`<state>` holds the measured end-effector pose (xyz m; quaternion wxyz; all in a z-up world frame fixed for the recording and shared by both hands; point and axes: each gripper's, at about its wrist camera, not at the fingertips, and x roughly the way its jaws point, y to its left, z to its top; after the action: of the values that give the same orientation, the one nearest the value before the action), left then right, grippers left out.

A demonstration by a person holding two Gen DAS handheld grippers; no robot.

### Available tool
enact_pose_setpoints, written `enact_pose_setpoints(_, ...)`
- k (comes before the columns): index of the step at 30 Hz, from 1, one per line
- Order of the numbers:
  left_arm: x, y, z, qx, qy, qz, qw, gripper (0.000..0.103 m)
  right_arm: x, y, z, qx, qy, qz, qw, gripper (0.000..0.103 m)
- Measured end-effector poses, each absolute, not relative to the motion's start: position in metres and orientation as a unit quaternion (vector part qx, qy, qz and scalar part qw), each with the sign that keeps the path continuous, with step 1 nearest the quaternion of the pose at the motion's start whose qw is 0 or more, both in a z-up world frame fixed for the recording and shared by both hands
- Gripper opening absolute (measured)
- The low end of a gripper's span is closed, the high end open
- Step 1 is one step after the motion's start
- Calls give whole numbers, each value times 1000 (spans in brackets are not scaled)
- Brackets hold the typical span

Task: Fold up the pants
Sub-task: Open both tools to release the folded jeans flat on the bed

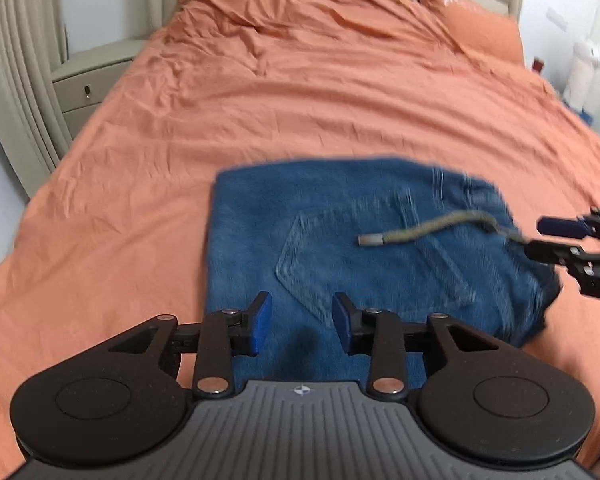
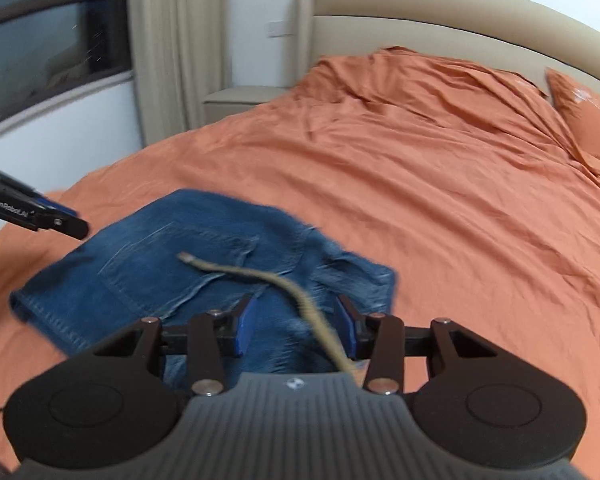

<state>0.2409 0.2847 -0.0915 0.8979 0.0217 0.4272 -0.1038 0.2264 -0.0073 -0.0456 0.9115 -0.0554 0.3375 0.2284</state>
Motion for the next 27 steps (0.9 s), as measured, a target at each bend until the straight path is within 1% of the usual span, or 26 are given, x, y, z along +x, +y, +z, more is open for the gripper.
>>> enact_pose_setpoints(4,241,290,-119,20,458,-92,884,42,235,0,-77,-45,390,210,895,39)
enact_pose_setpoints(7,240,299,-132,1,466,-91,880,43,235,1,-91,-48,399,211,891,40)
enact_pose_setpoints(12,236,300,-122,7,461,-78,884,43,241,3,-84,-46,415,205,885,40)
enact_pose_setpoints(14,229,299,-111,15,448,-70,891,43,238,1,-74,-41,412,204,887,41)
enact_pose_setpoints(16,218,301,-98,20,428,-66,901,46,231,-2,-62,-29,402,206,892,42)
enact_pose_setpoints(17,212,300,-91,22,417,-63,907,48,226,-3,-55,-24,395,207,895,46)
enact_pose_setpoints(20,186,301,-68,25,379,-56,924,52,203,-7,-30,-17,365,214,906,49)
enact_pose_setpoints(22,163,301,-51,19,350,-51,935,54,185,-11,-13,-14,346,219,912,54)
enact_pose_setpoints(25,130,299,-27,6,303,-44,952,62,155,-16,13,-6,314,225,922,62)
enact_pose_setpoints(27,106,293,-12,5,272,-36,962,71,134,-21,28,-1,294,222,930,71)
